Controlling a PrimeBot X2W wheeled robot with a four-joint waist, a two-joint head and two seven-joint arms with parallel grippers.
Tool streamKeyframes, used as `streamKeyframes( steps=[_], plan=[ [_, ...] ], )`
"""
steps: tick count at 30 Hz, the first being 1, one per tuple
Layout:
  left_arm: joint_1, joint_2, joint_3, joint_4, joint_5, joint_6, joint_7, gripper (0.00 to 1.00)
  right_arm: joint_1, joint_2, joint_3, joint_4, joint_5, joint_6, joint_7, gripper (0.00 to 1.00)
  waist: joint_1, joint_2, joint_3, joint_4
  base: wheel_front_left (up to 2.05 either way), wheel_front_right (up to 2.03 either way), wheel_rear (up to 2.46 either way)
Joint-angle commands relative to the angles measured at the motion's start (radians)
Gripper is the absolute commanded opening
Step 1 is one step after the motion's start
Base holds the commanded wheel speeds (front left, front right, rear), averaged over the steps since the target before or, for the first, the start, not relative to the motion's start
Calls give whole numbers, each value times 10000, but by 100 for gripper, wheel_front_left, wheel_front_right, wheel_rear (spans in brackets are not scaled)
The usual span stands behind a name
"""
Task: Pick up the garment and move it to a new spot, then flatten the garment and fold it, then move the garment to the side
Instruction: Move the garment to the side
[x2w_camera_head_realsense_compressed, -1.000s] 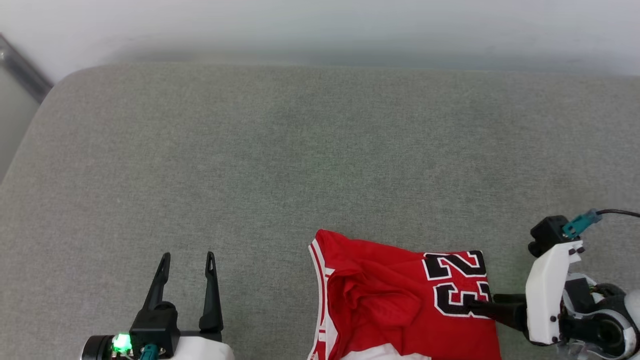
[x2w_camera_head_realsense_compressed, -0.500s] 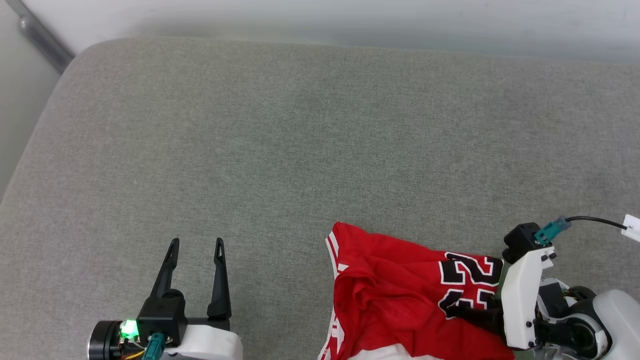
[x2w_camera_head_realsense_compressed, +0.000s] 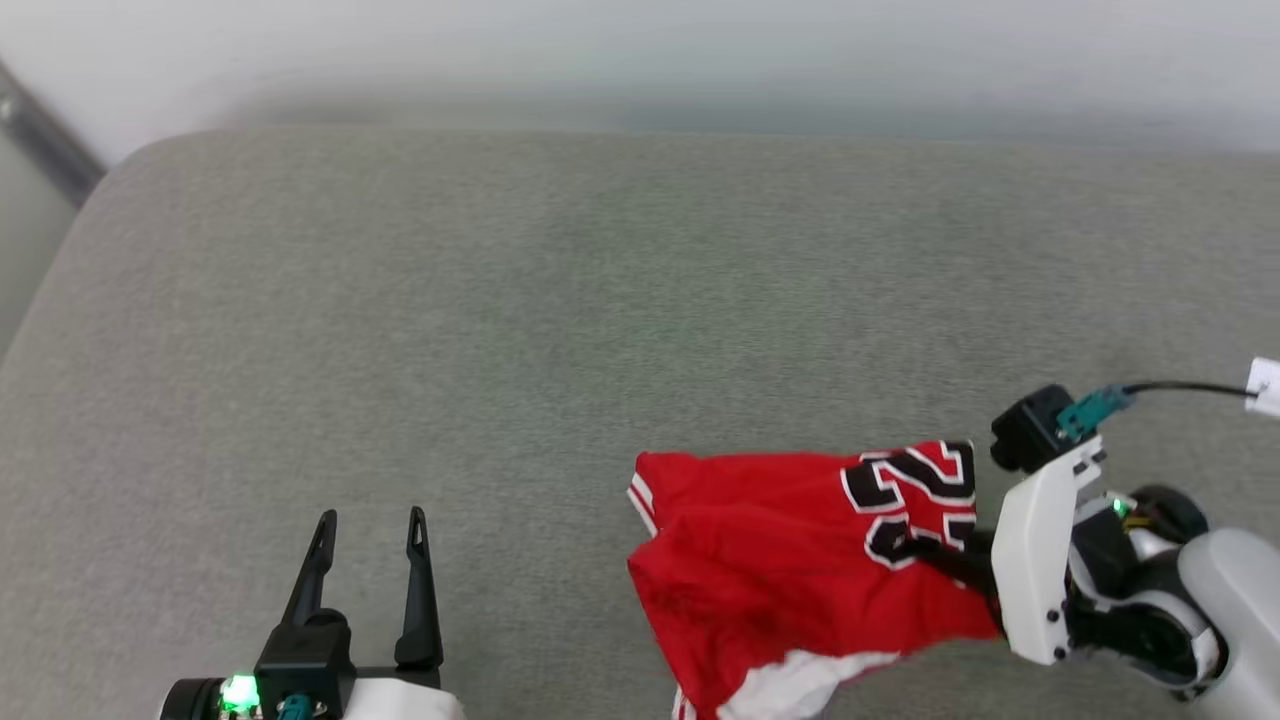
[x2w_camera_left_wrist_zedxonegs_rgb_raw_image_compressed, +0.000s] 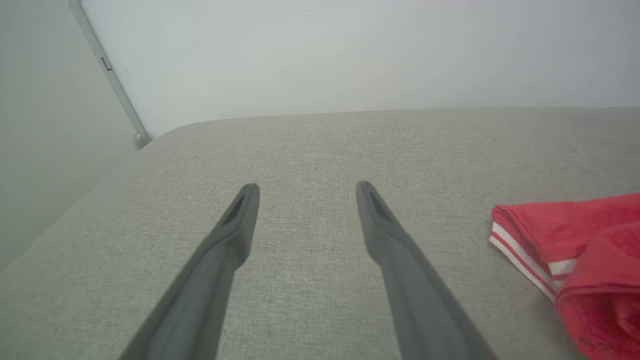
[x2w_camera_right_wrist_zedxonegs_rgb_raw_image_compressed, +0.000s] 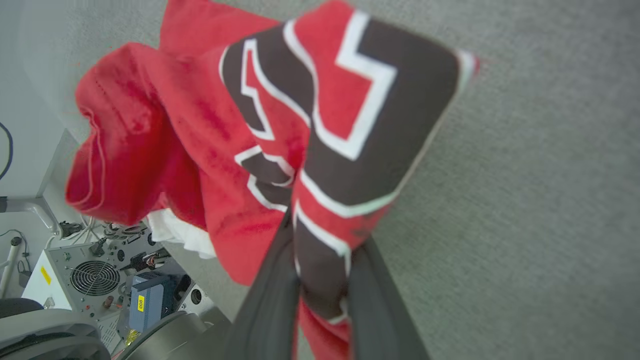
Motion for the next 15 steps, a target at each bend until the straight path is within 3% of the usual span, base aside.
streamKeyframes(
  steps=[1,9,15],
  plan=[
    [115,-12,64,-72,2,9,-44,100,-311,-225,98,-336,-47,-6,-153,0,0,-1,-172,-452,0,0,0],
    [83,1,277,-295,34,-6,-36,100,-1308,-1402,308,-1644,-316,-8,-450,0,0,-1,166,-2068,0,0,0],
    [-341,207,413,-458,134,-177,-36,100,-2093,-2215,116,-1497,-1196,-8,-1017,0,0,-1,877,-3030,0,0,0]
  ],
)
